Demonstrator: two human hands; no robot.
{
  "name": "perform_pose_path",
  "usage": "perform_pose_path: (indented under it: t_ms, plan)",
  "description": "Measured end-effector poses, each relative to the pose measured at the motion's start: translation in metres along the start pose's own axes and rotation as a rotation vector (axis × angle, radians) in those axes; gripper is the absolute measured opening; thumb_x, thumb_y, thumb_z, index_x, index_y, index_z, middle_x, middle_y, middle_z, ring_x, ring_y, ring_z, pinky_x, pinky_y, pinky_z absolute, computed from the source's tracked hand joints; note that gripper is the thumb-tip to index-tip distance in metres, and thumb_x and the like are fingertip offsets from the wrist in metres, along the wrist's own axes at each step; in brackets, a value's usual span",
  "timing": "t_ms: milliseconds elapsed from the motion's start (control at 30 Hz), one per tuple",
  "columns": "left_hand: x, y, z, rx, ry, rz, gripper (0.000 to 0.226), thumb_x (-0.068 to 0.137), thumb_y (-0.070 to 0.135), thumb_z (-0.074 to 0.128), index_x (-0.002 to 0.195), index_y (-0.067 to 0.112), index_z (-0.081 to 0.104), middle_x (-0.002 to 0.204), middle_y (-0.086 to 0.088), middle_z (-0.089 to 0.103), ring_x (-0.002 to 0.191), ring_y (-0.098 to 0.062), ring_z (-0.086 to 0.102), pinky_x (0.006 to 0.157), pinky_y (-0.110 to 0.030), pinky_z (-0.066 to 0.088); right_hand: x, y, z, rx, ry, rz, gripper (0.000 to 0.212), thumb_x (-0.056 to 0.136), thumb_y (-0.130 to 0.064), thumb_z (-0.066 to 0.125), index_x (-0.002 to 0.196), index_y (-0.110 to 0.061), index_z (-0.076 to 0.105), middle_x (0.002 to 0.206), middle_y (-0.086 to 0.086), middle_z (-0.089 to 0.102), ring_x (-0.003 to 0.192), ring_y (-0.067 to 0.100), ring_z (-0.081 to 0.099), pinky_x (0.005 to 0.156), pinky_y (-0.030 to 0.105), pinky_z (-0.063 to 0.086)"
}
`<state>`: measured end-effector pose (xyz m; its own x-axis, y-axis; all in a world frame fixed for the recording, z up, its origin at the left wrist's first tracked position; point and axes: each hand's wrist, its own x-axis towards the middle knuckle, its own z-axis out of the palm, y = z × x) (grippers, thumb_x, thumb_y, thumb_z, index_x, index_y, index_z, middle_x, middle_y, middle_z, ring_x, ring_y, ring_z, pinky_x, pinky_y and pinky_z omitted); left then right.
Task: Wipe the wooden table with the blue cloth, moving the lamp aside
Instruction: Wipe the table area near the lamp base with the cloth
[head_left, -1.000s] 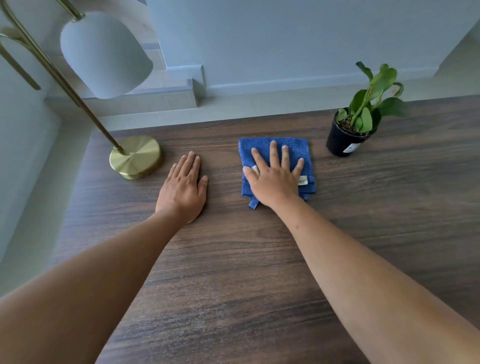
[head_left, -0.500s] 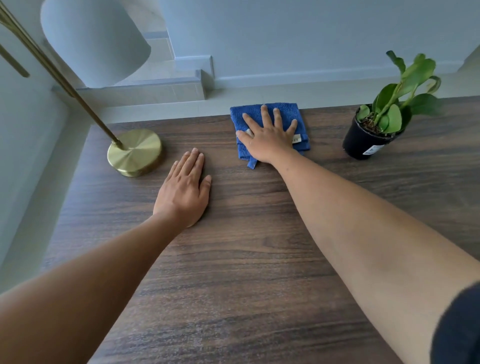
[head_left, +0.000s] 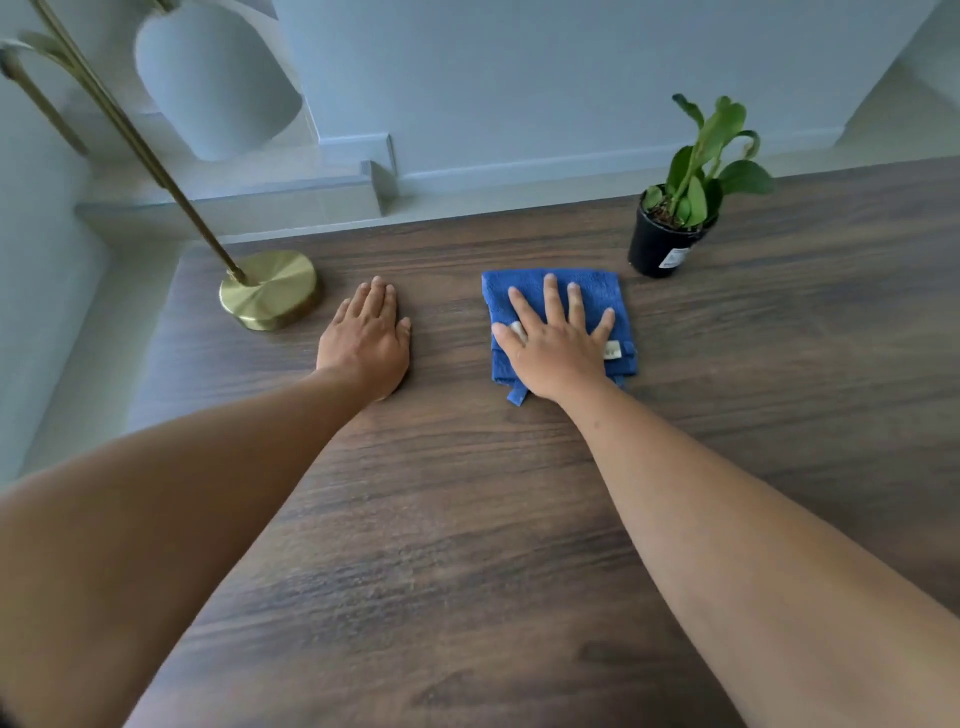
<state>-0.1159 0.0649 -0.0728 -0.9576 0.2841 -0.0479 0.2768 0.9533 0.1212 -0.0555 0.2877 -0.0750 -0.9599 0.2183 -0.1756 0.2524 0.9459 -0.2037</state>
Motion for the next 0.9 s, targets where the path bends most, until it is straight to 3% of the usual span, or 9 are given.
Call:
perform_pose_path:
  t_ms: [167, 400, 667, 767, 900]
  plan:
    - [-0.047, 0.002, -0.013, -0.170, 0.019, 0.010, 0.057, 0.106, 0.036, 0.022, 0.156, 0.007, 0.020, 0.164, -0.009, 0.012, 0.152, -0.021, 0.006, 0.123, -0.034, 0.003, -0.073, 0.016, 0.008, -0.008, -0.007, 0.115, 0.063, 0.096, -0.069, 0.008, 0.155, -0.047, -0.001, 0.166, -0.003, -0.014, 0.151, 0.027, -0.017, 0.114, 0.067, -0.010]
    - [-0.152, -0.065, -0.008, -0.216, 0.057, 0.036, 0.057, 0.105, 0.034, 0.029, 0.155, 0.007, 0.025, 0.164, -0.009, 0.015, 0.152, -0.021, 0.008, 0.123, -0.035, 0.004, -0.156, -0.024, 0.026, 0.002, -0.046, 0.231, 0.069, 0.093, -0.073, 0.008, 0.155, -0.045, -0.005, 0.165, 0.003, -0.018, 0.150, 0.031, -0.020, 0.112, 0.069, -0.012]
    - [-0.198, -0.105, 0.005, -0.225, 0.053, -0.012, 0.057, 0.105, 0.035, 0.027, 0.155, 0.007, 0.023, 0.165, -0.008, 0.011, 0.152, -0.021, 0.005, 0.123, -0.035, 0.003, -0.218, -0.135, 0.062, -0.047, -0.044, 0.034, 0.069, 0.094, -0.073, 0.011, 0.155, -0.045, -0.003, 0.165, 0.008, -0.018, 0.149, 0.035, -0.021, 0.110, 0.071, -0.012]
    - [-0.201, -0.104, 0.007, -0.238, 0.080, -0.014, 0.057, 0.105, 0.035, 0.027, 0.155, 0.007, 0.024, 0.164, -0.007, 0.013, 0.152, -0.020, 0.006, 0.123, -0.034, 0.003, -0.238, -0.130, 0.065, -0.079, -0.063, -0.062, 0.069, 0.092, -0.075, 0.010, 0.154, -0.048, -0.004, 0.165, 0.002, -0.019, 0.150, 0.030, -0.021, 0.113, 0.068, -0.012]
    - [-0.201, -0.106, 0.007, -0.231, 0.067, -0.009, 0.058, 0.105, 0.037, 0.024, 0.156, 0.008, 0.022, 0.165, -0.006, 0.010, 0.152, -0.018, 0.004, 0.123, -0.034, 0.002, -0.254, -0.078, 0.057, -0.110, -0.049, -0.130, 0.071, 0.087, -0.081, 0.010, 0.152, -0.054, -0.003, 0.165, -0.013, -0.016, 0.151, 0.017, -0.015, 0.117, 0.062, -0.005]
